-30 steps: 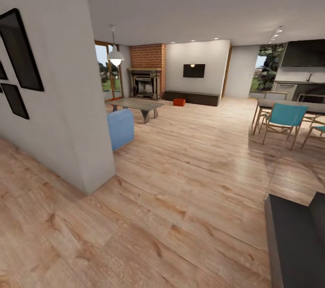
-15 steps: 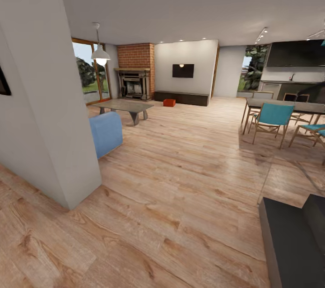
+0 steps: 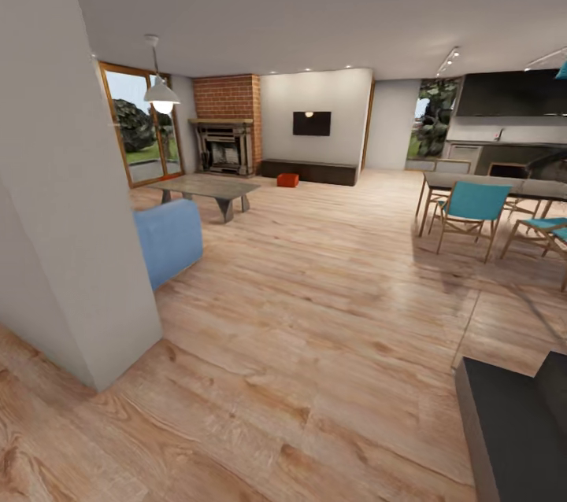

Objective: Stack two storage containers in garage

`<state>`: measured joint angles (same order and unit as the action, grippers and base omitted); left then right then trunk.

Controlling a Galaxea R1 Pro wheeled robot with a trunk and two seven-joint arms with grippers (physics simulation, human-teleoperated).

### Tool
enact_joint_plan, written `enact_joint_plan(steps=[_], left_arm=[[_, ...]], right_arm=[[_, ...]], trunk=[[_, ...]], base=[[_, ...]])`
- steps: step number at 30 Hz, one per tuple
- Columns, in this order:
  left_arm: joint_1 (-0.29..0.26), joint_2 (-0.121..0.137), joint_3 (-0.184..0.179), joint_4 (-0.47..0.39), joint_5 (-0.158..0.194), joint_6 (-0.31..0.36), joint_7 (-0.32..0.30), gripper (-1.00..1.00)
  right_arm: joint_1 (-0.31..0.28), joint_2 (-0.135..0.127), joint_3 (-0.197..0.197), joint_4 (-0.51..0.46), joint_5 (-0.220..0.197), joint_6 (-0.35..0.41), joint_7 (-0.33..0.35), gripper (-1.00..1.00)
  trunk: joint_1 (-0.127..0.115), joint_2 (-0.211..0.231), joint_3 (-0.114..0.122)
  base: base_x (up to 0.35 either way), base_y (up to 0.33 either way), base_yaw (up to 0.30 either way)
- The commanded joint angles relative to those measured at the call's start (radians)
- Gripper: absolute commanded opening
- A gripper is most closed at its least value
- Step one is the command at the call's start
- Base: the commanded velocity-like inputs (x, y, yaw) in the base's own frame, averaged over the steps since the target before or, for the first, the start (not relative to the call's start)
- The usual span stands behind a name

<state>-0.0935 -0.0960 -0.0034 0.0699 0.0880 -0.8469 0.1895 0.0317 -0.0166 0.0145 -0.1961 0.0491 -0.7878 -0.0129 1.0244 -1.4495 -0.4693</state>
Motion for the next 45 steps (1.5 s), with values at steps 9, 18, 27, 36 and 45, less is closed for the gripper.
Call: enact_joint_plan(steps=[9, 18, 27, 36, 45], left_arm=[[-0.002, 0.000, -0.001, 0.004, 0.009, -0.006, -0.004, 1.00], [-0.002, -0.001, -0.001, 0.004, 0.009, -0.006, -0.004, 1.00], [-0.002, -0.001, -0.001, 0.004, 0.009, -0.006, -0.004, 1.00], [-0.002, 0.000, -0.001, 0.004, 0.009, -0.006, -0.004, 1.00], [-0.002, 0.001, -0.001, 0.004, 0.009, -0.006, -0.005, 1.00]], right_arm=[[0.001, 0.000, 0.004, -0.002, 0.004, -0.001, -0.001, 1.00], [0.001, 0.000, 0.004, -0.002, 0.005, -0.001, -0.001, 1.00], [0.001, 0.000, 0.003, -0.002, 0.005, -0.002, -0.002, 1.00], [0.001, 0.000, 0.004, -0.002, 0.005, -0.001, -0.001, 1.00], [0.001, 0.000, 0.004, -0.002, 0.005, -0.001, -0.001, 1.00]], trunk=[[0.001, 0.000, -0.001], [0.001, 0.000, -0.001], [0.001, 0.000, -0.001], [0.001, 0.000, -0.001], [0.001, 0.000, -0.001]], base=[[0.326, 0.000, -0.224], [0.326, 0.000, -0.013], [0.326, 0.000, 0.000], [0.326, 0.000, 0.000], [0.326, 0.007, 0.000]])
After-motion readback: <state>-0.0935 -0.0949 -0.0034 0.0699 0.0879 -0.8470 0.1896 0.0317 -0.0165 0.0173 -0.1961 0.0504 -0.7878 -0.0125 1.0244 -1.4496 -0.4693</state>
